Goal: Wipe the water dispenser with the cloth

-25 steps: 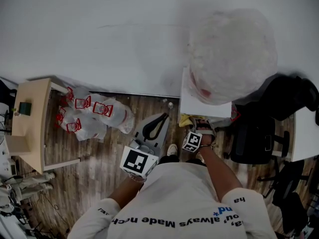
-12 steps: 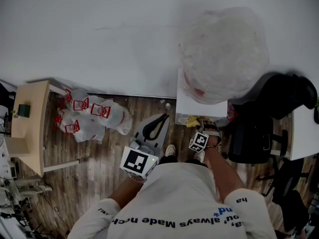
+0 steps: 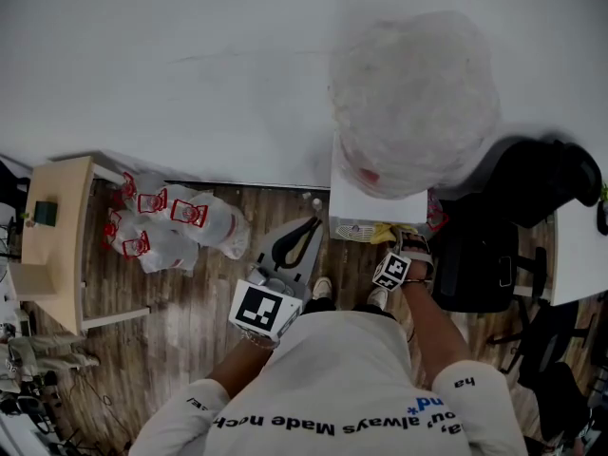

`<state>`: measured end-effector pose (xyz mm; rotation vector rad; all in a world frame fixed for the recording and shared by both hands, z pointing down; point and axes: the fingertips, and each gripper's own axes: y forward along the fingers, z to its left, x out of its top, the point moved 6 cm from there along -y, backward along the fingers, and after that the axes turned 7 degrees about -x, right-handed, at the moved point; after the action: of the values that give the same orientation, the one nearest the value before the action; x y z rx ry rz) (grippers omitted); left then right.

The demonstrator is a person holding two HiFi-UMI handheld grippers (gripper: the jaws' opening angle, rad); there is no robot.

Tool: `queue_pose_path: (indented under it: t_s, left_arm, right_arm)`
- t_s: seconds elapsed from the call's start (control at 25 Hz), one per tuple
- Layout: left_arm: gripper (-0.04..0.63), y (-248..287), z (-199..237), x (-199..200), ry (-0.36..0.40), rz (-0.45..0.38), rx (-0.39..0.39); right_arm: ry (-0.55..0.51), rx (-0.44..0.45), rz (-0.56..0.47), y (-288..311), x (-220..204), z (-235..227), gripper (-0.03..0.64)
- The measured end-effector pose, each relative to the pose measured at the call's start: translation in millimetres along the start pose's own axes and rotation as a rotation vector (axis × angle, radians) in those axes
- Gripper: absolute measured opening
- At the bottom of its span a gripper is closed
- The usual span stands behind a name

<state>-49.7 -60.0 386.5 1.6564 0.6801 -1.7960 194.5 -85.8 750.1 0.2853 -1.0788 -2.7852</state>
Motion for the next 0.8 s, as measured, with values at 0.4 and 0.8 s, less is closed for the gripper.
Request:
queue_pose_path:
  t_s: [0.4, 0.8]
  left_arm:
    - [0.037, 5.2, -11.7, 2.8, 0.004, -0.006, -0.004]
    - [0.037, 5.2, -14.0, -0.6, -0.004, -0.007, 0.0]
  right_arm:
    - [0.068, 0.003, 0.072, -2.6, -49.9, -5.4, 0.078]
    - [0.629, 0.033, -0.104, -70.9, -48.4, -55.6, 0.078]
